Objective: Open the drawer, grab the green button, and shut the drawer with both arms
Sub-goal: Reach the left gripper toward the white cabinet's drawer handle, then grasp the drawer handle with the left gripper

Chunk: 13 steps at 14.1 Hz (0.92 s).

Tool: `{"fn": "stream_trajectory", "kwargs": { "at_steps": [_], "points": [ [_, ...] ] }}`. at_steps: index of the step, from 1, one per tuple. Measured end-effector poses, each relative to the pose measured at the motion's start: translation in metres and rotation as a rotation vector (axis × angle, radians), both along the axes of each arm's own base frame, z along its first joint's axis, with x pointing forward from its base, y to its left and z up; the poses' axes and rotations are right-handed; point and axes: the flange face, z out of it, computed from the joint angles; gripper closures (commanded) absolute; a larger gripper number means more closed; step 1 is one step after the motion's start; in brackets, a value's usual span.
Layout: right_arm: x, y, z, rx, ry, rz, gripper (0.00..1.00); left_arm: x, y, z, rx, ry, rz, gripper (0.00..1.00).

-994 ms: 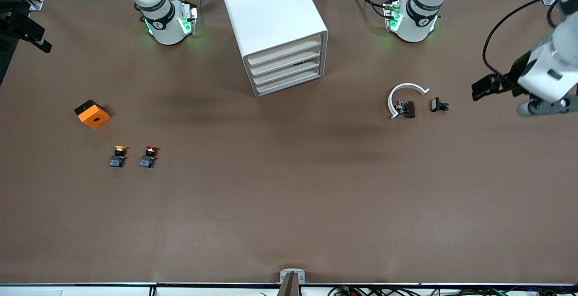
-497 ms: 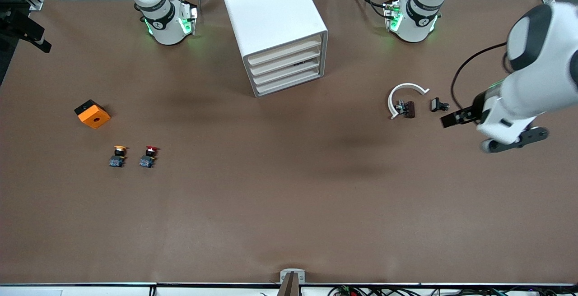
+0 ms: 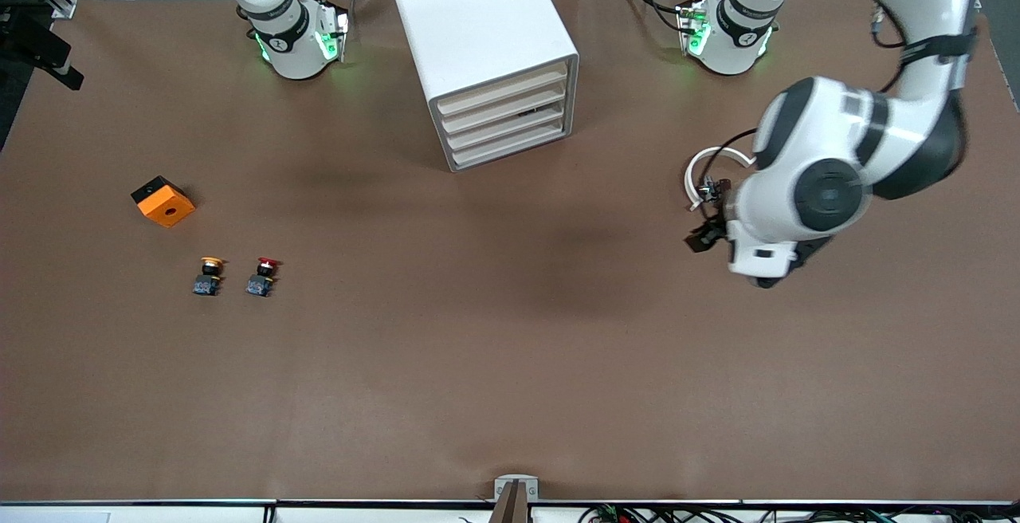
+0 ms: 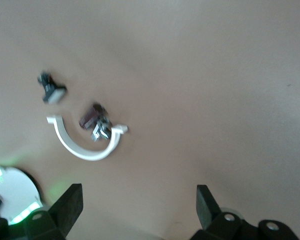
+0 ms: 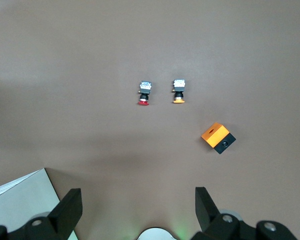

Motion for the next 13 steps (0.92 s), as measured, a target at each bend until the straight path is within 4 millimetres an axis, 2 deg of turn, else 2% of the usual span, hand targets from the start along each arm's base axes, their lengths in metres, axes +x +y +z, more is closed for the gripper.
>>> {"fn": "stream_trajectory", "kwargs": {
  "at_steps": [2, 6, 8, 13],
  "points": [
    [0.004, -0.001, -0.006, 0.001, 0.014, -0.001, 0.0, -0.006, -0.021, -0.022, 0.02, 0.037, 0.096, 0.0],
    [0.022, -0.003, -0.033, 0.003, 0.071, -0.003, 0.0, -0.016, -0.073, -0.075, 0.106, 0.065, 0.358, 0.0],
    [0.029, -0.003, -0.042, 0.004, 0.089, -0.003, 0.0, -0.014, -0.083, -0.093, 0.109, 0.091, 0.5, 0.0],
    [0.043, -0.004, -0.066, 0.007, 0.134, -0.004, 0.0, -0.016, -0.092, -0.135, 0.094, 0.291, 0.781, 0.0]
  ]
}}
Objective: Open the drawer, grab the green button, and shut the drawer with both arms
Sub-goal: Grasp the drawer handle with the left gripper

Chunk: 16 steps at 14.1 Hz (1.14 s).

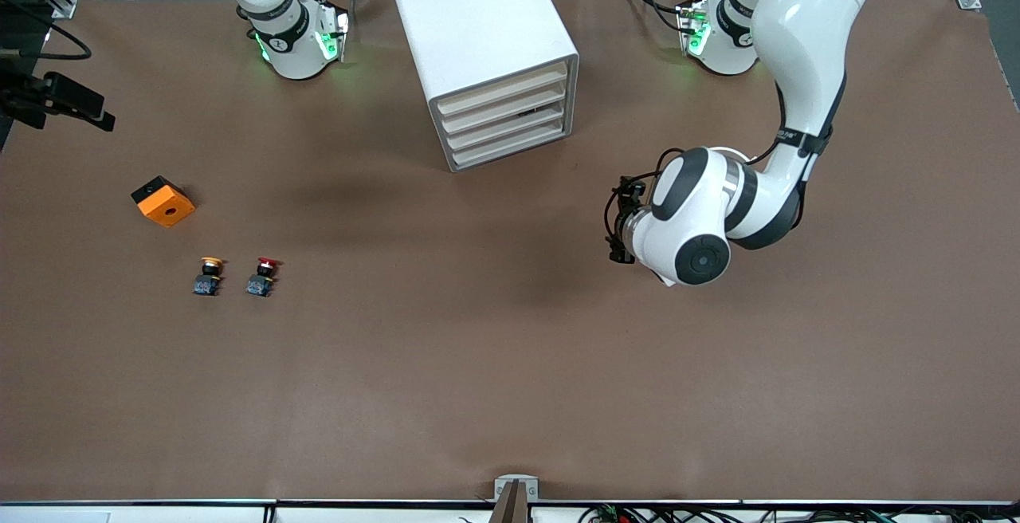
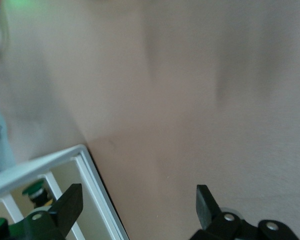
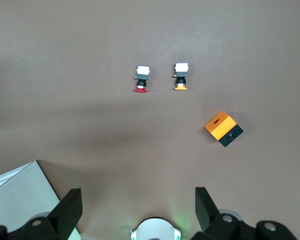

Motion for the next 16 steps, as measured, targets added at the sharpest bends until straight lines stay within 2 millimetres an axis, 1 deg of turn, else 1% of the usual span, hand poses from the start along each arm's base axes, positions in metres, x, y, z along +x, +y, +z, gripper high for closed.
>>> {"fn": "stream_trajectory", "kwargs": {
  "at_steps": [2, 6, 8, 11, 12, 14, 16],
  "points": [
    [0.007, 0.0, -0.012, 0.001, 0.021, 0.001, 0.0, -0.007, -0.011, -0.018, -0.022, 0.068, 0.055, 0.0],
    [0.02, 0.001, -0.035, 0.003, 0.064, 0.004, 0.0, -0.031, -0.053, -0.042, -0.084, 0.236, 0.196, 0.0],
    [0.024, 0.001, -0.045, 0.004, 0.082, 0.004, 0.0, -0.041, -0.065, -0.056, -0.065, 0.302, 0.253, 0.0],
    [0.031, -0.003, -0.059, 0.006, 0.109, -0.002, 0.0, -0.066, -0.095, -0.078, -0.013, 0.399, 0.307, 0.0],
    [0.032, -0.006, -0.063, 0.006, 0.116, -0.007, 0.0, -0.072, -0.102, -0.086, 0.0, 0.445, 0.348, 0.0],
    [0.034, -0.013, -0.067, 0.007, 0.124, -0.02, 0.0, -0.077, -0.106, -0.102, 0.002, 0.532, 0.423, 0.0],
    [0.033, -0.016, -0.068, 0.007, 0.124, -0.025, 0.0, -0.079, -0.108, -0.11, 0.012, 0.575, 0.463, 0.0]
  ]
}}
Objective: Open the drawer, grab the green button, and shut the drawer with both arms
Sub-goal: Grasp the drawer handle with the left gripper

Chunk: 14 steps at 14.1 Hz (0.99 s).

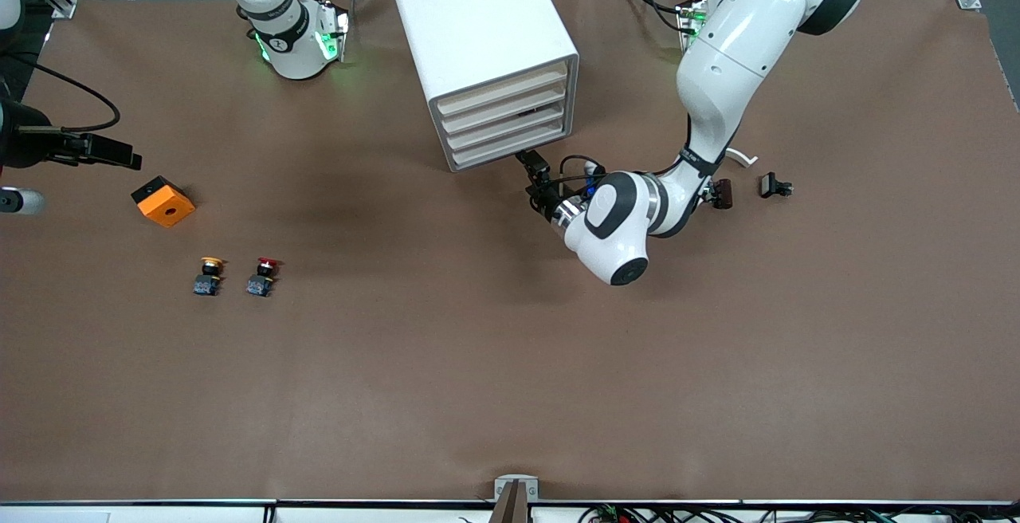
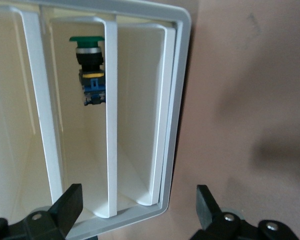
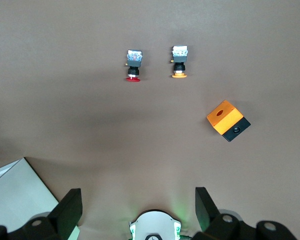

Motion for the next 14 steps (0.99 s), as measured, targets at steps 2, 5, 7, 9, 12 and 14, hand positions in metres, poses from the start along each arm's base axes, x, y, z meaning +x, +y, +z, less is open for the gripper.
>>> {"fn": "stream_trajectory", "kwargs": {
  "at_steps": [2, 5, 7, 9, 12, 14],
  "points": [
    [0.0, 0.0, 0.0, 0.0, 0.0, -0.001, 0.0, -0.003, -0.006, -0.002, -0.008, 0.037, 0.032, 0.11],
    [0.0, -0.005, -0.002, 0.0, 0.003, -0.01, 0.0, -0.015, -0.018, -0.009, -0.019, 0.089, 0.054, 0.17],
    [0.0, -0.008, -0.003, 0.0, 0.005, -0.015, 0.0, -0.031, -0.031, -0.017, -0.004, 0.114, 0.035, 0.17],
    [0.0, -0.009, -0.003, 0.0, 0.006, -0.017, 0.0, -0.052, -0.047, -0.024, 0.022, 0.142, 0.004, 0.17],
    [0.001, -0.009, -0.003, 0.001, 0.006, -0.017, 0.0, -0.08, -0.058, -0.03, 0.036, 0.219, -0.069, 0.17],
    [0.001, -0.009, -0.003, 0.001, 0.006, -0.017, 0.0, -0.083, -0.056, -0.03, 0.027, 0.237, -0.089, 0.17]
  ]
}}
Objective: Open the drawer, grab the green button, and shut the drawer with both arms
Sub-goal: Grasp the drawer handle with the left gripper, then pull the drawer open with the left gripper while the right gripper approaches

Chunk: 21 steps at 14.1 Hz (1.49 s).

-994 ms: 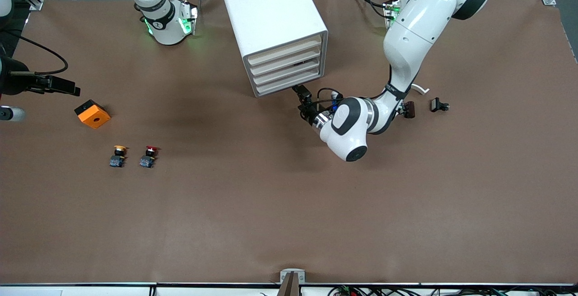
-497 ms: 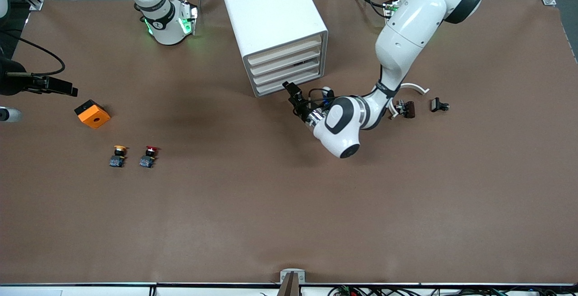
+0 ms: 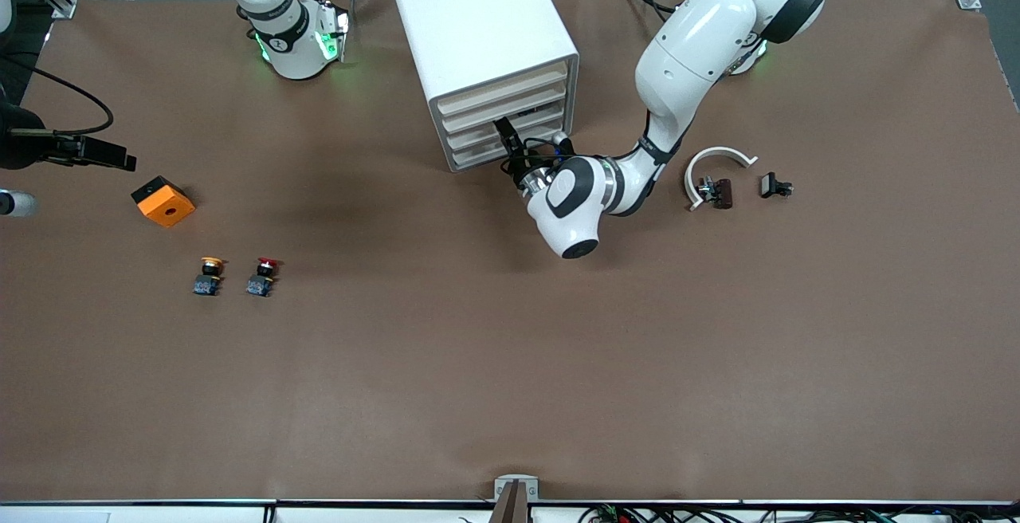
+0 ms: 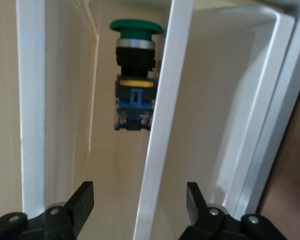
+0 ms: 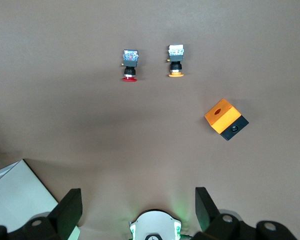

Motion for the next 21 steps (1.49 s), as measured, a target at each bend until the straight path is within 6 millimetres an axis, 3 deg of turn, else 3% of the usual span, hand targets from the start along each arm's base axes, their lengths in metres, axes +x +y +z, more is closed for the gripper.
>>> {"fn": "stream_trajectory", "kwargs": {
  "at_steps": [1, 3, 7, 10, 12, 15, 16, 21],
  "points": [
    [0.0, 0.0, 0.0, 0.0, 0.0, 0.0, 0.0, -0.001, 0.001, -0.001, -0.016, -0.003, -0.007, 0.19],
    [0.0, 0.0, 0.0, 0.0, 0.0, 0.0, 0.0, -0.004, 0.001, -0.003, -0.051, -0.006, -0.027, 0.43],
    [0.001, 0.002, -0.001, 0.001, 0.002, 0.004, 0.0, -0.008, 0.003, -0.015, -0.067, 0.001, -0.038, 0.58],
    [0.001, 0.003, -0.001, 0.001, 0.002, 0.004, 0.0, -0.013, 0.003, -0.023, -0.07, 0.009, -0.044, 0.59],
    [0.001, 0.005, -0.001, 0.0, 0.002, 0.005, 0.0, -0.013, 0.003, -0.023, -0.07, 0.008, -0.044, 0.73],
    [0.002, 0.01, -0.001, -0.005, 0.004, -0.009, 0.0, -0.008, 0.005, -0.022, -0.071, 0.003, -0.039, 0.82],
    [0.002, 0.012, -0.001, -0.01, 0.005, -0.029, 0.0, -0.006, 0.006, -0.021, -0.07, 0.001, -0.038, 0.94],
    [0.003, 0.034, -0.001, -0.036, 0.01, -0.099, 0.0, 0.006, 0.013, -0.015, -0.087, -0.007, -0.034, 0.96]
  ]
}}
